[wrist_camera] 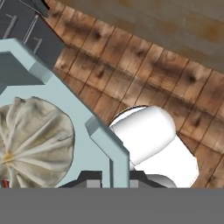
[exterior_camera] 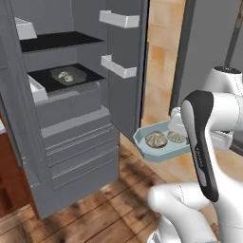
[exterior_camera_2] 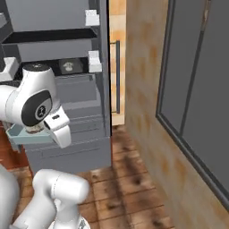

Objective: Place two dumplings into each of the tupperware containers and then place the containers in the fridge.

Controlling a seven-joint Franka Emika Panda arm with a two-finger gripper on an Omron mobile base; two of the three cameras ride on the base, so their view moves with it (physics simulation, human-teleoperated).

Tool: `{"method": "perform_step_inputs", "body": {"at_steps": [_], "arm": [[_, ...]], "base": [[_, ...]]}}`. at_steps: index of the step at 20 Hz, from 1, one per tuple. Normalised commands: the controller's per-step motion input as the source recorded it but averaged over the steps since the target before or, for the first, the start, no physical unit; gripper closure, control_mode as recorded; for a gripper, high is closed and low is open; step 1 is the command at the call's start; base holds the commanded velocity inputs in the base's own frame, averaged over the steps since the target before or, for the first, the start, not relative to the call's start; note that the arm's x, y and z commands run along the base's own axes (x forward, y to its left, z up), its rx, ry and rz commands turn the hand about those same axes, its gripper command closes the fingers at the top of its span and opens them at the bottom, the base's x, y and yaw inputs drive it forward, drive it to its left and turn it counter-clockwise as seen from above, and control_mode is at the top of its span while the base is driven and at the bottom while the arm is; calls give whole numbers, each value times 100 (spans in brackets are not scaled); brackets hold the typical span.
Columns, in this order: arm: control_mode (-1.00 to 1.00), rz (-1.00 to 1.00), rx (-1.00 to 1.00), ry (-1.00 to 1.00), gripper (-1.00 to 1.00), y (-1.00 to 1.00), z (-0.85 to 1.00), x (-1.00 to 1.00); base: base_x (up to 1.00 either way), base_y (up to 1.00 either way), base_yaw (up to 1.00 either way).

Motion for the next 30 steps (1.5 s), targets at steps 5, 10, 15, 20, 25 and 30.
{"method": "perform_step_inputs", "body": {"at_steps": [5,10,15,20,25,30], "arm": [[100,0,0,0,100,0,0,0],[100,0,0,0,100,0,0,0],[100,0,0,0,100,0,0,0],[100,0,0,0,100,0,0,0],[100,0,0,0,100,0,0,0],[100,0,0,0,100,0,0,0]], "base": [[55,-49,63],[24,37,39],[65,49,3],[96,-28,28],[60,-41,21],[57,3,-1]]}}
